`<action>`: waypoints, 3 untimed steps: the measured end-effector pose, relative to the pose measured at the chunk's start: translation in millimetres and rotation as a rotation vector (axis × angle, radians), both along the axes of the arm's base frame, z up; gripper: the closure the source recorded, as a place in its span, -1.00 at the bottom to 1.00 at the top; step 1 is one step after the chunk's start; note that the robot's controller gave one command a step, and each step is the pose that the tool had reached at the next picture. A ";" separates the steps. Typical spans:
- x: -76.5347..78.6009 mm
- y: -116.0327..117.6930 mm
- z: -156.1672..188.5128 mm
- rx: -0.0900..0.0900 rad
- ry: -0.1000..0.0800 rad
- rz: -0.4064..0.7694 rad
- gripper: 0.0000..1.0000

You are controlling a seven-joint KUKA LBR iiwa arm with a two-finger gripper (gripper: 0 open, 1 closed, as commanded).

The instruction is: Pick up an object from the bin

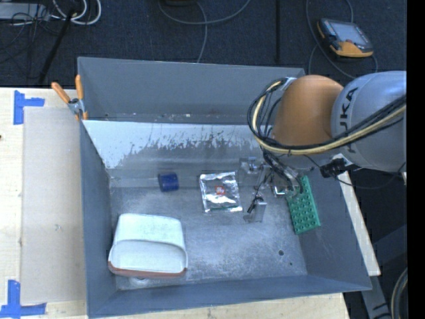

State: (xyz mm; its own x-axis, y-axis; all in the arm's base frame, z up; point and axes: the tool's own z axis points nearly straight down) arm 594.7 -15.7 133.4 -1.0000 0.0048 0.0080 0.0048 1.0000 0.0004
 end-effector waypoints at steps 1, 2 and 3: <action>-0.3 -5.4 3.5 0.001 -0.007 0.188 -1.00; -0.3 -5.5 3.5 0.001 -0.007 0.187 1.00; -0.3 -5.5 3.5 0.001 -0.007 0.186 -1.00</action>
Offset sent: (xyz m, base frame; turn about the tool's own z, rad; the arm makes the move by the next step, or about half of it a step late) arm -0.0007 -0.0059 0.0040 -0.1882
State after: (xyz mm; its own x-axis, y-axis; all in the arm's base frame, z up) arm 594.3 -21.2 136.9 -0.9836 -0.1805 0.0006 -0.1805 0.9836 0.0006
